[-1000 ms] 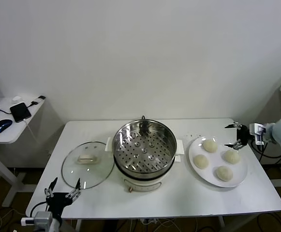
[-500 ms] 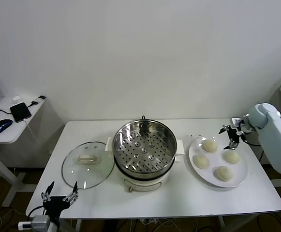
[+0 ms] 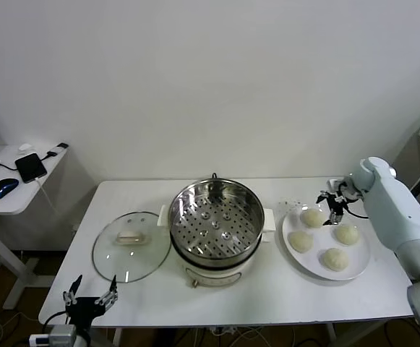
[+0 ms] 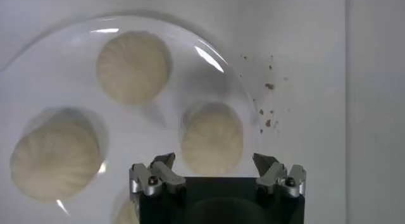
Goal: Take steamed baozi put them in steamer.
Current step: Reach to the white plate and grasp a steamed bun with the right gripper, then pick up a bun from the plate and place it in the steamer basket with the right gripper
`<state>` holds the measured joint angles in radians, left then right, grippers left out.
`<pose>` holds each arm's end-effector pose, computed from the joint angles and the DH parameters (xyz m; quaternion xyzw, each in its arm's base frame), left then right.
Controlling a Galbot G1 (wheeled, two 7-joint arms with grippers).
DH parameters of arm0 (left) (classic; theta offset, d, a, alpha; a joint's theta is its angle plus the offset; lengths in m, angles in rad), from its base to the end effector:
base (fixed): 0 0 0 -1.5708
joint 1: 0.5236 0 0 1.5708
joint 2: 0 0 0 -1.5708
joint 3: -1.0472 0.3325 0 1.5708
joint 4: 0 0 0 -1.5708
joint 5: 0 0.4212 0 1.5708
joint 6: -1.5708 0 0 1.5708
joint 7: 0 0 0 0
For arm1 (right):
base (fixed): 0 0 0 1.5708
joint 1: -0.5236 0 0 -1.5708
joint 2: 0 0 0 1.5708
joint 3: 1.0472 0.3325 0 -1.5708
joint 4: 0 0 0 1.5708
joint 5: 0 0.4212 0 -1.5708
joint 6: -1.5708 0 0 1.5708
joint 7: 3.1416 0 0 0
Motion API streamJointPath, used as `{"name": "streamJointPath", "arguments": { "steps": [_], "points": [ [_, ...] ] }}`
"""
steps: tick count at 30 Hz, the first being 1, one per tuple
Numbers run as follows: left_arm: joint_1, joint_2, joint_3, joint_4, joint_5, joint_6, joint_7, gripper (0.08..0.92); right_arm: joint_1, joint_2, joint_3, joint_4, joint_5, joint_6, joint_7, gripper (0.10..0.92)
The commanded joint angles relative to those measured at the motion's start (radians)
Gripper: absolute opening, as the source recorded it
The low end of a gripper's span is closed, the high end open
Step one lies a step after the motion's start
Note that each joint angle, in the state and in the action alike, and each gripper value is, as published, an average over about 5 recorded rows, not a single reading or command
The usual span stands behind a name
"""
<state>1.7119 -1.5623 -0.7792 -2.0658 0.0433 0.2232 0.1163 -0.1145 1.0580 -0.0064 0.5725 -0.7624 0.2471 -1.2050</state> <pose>0.2011 0.0948 -0.3248 0.0558 -0.9757 -0.0713 0.1996 0.6432 -0.2363 -0.2319 0.4751 -0.5748 0.5374 0.3938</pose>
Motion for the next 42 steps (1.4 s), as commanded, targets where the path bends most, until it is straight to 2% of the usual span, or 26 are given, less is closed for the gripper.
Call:
{"name": "streamJointPath", "arguments": {
  "steps": [1, 8, 25, 35, 38, 42],
  "points": [
    [0.002, 0.000, 0.003, 0.002, 0.002, -0.001, 0.000, 0.823, 0.014, 0.041, 0.026, -0.063, -0.065, 0.013, 0.022, 0.823],
    [-0.001, 0.001, 0.001, 0.003, 0.001, 0.000, 0.000, 0.823, 0.018, 0.061, 0.067, -0.095, -0.138, 0.030, 0.060, 0.823],
    [0.004, 0.000, 0.005, 0.006, 0.004, -0.002, -0.001, 0.823, 0.010, 0.074, 0.083, -0.117, -0.134, 0.025, 0.085, 0.817],
    [0.005, -0.001, 0.007, 0.006, 0.006, -0.003, -0.003, 0.823, 0.009, 0.066, 0.089, -0.111, -0.130, 0.026, 0.083, 0.592],
    [0.005, -0.001, 0.008, 0.006, 0.006, -0.004, -0.003, 0.823, 0.010, 0.054, 0.087, -0.094, -0.110, 0.025, 0.076, 0.574],
    [0.002, 0.000, 0.015, 0.010, 0.013, -0.007, -0.005, 0.823, 0.027, 0.010, 0.027, -0.022, -0.010, 0.006, 0.044, 0.569]
  ]
}}
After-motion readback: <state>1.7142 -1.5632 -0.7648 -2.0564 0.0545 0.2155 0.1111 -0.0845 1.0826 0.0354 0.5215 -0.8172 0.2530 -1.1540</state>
